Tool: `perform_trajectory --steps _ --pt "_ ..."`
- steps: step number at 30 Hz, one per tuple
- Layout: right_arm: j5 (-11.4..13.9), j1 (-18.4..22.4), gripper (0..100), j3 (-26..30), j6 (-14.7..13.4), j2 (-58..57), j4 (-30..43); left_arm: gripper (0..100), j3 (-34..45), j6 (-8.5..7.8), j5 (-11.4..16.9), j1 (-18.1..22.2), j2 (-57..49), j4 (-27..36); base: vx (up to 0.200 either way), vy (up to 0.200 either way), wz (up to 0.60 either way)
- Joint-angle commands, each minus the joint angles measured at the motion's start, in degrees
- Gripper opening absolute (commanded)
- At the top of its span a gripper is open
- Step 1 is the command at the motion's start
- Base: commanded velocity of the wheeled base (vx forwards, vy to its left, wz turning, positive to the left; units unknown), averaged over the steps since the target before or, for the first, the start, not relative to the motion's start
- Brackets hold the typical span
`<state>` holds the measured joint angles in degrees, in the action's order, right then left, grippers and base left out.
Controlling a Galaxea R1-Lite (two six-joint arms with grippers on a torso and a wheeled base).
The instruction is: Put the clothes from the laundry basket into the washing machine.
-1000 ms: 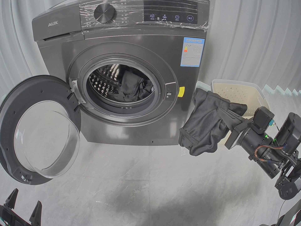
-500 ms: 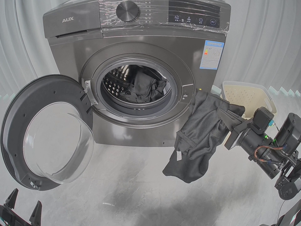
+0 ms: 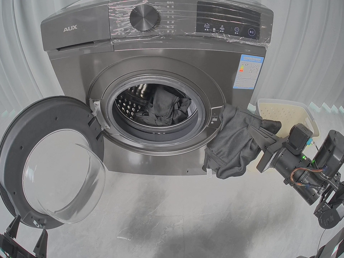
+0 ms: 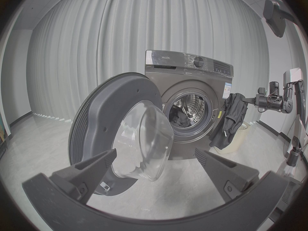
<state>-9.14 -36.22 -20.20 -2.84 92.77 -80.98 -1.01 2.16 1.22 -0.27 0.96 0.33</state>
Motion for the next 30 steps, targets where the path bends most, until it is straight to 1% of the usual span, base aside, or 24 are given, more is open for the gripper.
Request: perform_trajectory --steps 1,6,8,10,12,15,17,18,21,25,30 --pt "0.09 0.01 0 0.16 0.03 0.48 -0.05 100 0.75 -0.05 0.01 0.0 -0.79 0.02 0.0 0.2 0.0" --pt "0.09 -0.52 0 0.16 -0.06 1.01 -0.05 100 0.75 -0.14 0.01 0.0 -0.79 0.02 0.0 0.2 0.0" --pt "0.09 -1.31 0 0.07 -0.24 1.18 -0.05 100 0.75 -0.31 0.01 0.0 -0.79 0.02 0.0 0.0 0.0" --pt "0.09 -2.19 0 -0.54 -1.03 1.54 0.12 100 0.84 -0.49 0.01 0.0 -0.79 -0.07 0.0 0.0 0.0" --pt "0.27 -2.89 0 -1.33 -1.55 2.5 0.3 100 0.84 -0.93 0.01 0.09 -0.88 -0.15 0.0 0.0 0.0" --pt "1.41 -3.95 0 -2.12 -1.64 3.91 0.03 100 0.84 -2.16 0.01 0.36 -0.96 -0.15 0.0 0.0 0.0" --pt "1.58 -5.62 0 -2.3 -1.73 4.44 0.03 100 0.84 -2.6 0.01 0.36 -0.96 -0.15 0.0 0.0 0.0" --pt "1.32 -6.32 0 -2.39 -1.73 4.7 0.12 100 0.84 -2.6 0.01 0.36 -0.96 -0.15 0.0 0.0 0.0" --pt "0.62 -7.11 0 -3.44 -1.73 6.81 -0.05 100 0.84 -3.56 0.1 0.36 -0.96 -0.15 0.0 0.0 0.0" --pt "-0.44 -8.61 0 -6.52 -1.82 8.74 -0.05 100 0.92 -3.48 0.1 0.36 -0.96 -0.15 0.0 0.0 0.0" --pt "-1.14 -10.63 0 -8.72 -3.58 11.03 -0.23 100 0.84 -3.92 0.1 0.27 -0.88 0.02 0.0 0.0 0.0"
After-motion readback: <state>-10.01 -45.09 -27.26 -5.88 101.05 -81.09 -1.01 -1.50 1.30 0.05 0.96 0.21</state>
